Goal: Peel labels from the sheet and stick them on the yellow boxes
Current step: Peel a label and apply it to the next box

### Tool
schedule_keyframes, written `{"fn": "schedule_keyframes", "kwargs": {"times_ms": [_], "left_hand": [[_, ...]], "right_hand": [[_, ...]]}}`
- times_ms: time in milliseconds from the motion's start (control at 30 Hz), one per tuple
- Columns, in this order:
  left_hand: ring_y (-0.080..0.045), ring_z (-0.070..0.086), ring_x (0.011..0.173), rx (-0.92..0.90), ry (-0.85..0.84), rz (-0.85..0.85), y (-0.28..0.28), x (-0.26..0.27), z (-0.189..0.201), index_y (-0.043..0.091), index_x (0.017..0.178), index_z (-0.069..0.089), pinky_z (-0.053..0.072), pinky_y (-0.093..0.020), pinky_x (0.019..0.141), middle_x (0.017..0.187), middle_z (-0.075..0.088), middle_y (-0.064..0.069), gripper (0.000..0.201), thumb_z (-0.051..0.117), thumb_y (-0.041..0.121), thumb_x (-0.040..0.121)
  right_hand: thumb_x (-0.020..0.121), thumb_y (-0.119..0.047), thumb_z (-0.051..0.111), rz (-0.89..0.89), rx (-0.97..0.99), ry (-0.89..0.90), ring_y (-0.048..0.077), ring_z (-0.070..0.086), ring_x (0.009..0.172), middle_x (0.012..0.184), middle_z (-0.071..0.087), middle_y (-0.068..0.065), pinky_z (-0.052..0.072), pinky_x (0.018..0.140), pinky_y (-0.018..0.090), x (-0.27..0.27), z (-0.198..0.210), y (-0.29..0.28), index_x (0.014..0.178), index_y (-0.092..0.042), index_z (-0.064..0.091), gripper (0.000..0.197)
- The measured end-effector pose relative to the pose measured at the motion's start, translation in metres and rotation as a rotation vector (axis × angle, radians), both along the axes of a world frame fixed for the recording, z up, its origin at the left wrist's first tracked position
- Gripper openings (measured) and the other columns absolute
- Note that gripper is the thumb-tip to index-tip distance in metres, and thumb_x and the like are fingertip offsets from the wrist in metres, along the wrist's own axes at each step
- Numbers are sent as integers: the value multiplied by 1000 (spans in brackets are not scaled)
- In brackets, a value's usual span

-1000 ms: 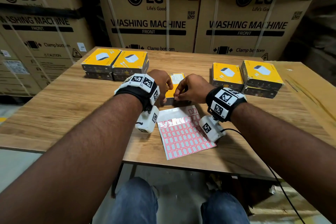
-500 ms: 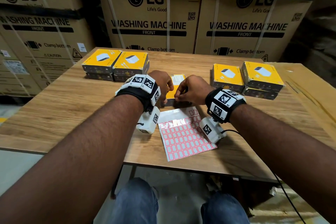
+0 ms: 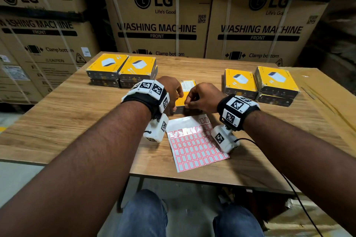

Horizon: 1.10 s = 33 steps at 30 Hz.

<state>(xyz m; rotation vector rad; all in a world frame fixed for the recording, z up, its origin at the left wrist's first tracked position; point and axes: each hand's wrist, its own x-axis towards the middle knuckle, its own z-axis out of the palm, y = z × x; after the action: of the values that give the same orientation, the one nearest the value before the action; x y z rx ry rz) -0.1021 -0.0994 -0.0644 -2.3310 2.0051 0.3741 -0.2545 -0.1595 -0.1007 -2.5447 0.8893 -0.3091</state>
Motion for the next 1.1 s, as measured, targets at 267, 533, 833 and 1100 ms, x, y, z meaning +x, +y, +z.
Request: {"fn": "schedule_keyframes", "kwargs": {"times_ms": [267, 533, 833, 1100], "left_hand": [[-15, 61, 100, -11, -29, -14, -1, 2, -2, 25, 121, 65, 44, -22, 77, 116, 66, 4, 64, 91, 26, 62], [-16, 62, 102, -5, -25, -26, -4, 3, -3, 23, 121, 64, 42, -22, 75, 116, 67, 2, 63, 91, 25, 63], [-12, 57, 92, -6, -38, -24, -4, 4, -5, 23, 120, 65, 41, -22, 74, 115, 66, 4, 61, 90, 23, 64], [-16, 62, 101, 3, -63, -36, -4, 2, -3, 23, 121, 64, 45, -23, 77, 113, 67, 3, 59, 88, 25, 67]], "right_hand": [[76, -22, 82, -33, -31, -8, 16, 63, 87, 98, 68, -1, 55, 75, 30, 4, -3, 1, 99, -24, 50, 40], [73, -22, 84, -11, -78, 13, 13, 62, 82, 89, 65, -6, 52, 68, 26, 4, -2, -2, 94, -21, 55, 36], [68, -21, 89, -39, 63, -16, 7, 64, 80, 86, 70, -7, 51, 68, 24, 4, 3, -5, 89, -20, 58, 38], [67, -23, 89, -24, 186, -15, 13, 70, 86, 89, 74, -2, 56, 79, 32, 1, 6, -13, 93, -15, 62, 38]]}}
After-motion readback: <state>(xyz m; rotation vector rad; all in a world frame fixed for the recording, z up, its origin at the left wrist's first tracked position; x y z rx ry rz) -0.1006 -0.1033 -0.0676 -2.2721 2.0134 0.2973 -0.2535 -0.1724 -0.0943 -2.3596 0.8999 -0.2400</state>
